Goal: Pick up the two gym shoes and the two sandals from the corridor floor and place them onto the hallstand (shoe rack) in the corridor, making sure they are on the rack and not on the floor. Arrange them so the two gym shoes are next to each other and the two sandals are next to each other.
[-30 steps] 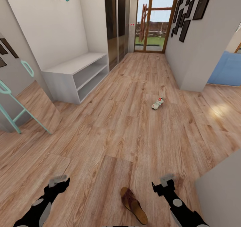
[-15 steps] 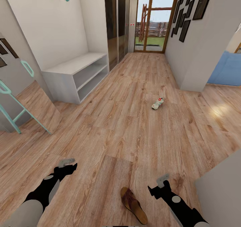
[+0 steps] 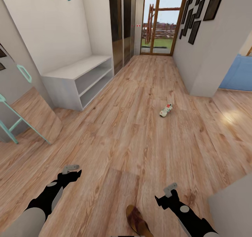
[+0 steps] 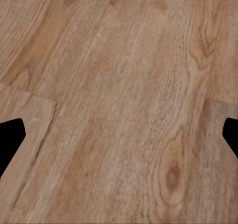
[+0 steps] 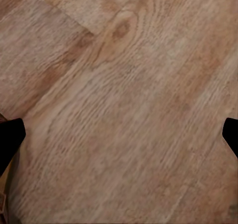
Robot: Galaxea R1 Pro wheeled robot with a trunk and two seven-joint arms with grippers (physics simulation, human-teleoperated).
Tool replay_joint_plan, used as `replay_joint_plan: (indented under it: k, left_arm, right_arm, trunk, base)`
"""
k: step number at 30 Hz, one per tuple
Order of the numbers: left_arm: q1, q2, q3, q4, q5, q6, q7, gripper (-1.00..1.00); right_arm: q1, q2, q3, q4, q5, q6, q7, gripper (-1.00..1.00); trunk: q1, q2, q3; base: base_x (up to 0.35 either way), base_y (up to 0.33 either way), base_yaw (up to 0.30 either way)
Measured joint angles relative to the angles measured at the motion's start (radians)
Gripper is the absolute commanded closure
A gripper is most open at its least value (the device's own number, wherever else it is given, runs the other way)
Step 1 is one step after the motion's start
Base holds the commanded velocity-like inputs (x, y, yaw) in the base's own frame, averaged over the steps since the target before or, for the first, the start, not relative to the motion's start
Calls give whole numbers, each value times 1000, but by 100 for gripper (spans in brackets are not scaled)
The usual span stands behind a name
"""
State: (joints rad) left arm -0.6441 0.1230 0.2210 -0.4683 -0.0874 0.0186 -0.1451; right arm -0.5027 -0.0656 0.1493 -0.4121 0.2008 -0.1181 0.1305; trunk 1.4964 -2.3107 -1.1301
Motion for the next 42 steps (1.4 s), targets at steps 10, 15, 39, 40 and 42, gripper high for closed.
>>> replay_joint_plan:
  k: [10,15,39,40,42]
  left_arm:
    - [2,-2,-1,3,1,-10,-2,-100]
    - [4,-5,-1,4,1,-11,-2,-100]
    - [-9,2,-3,-1,3,5,-73,-100]
    - [-11,2,-3,-1,3,5,-73,-100]
    - [-20,3,-2,-1,2,21,-73,-100]
  right_arm:
    - [0,-1,1,34,-1,-3,-1,-100]
    - [0,1,1,38,-2,-2,-1,-100]
    - [0,49,0,66,-1,0,0,-100]
    - [0,49,0,66,-1,0,0,-100]
    - [0,48,-1,66,-1,0,1,-100]
  trunk:
    - [0,0,0]
    - [0,0,0]
    - [50,-91,-58]
    - [54,-98,-62]
    - [62,-112,-72]
  base:
    - [43,0,0]
    - [6,0,0]
    - [0,0,0]
    - [0,0,0]
    - [0,0,0]
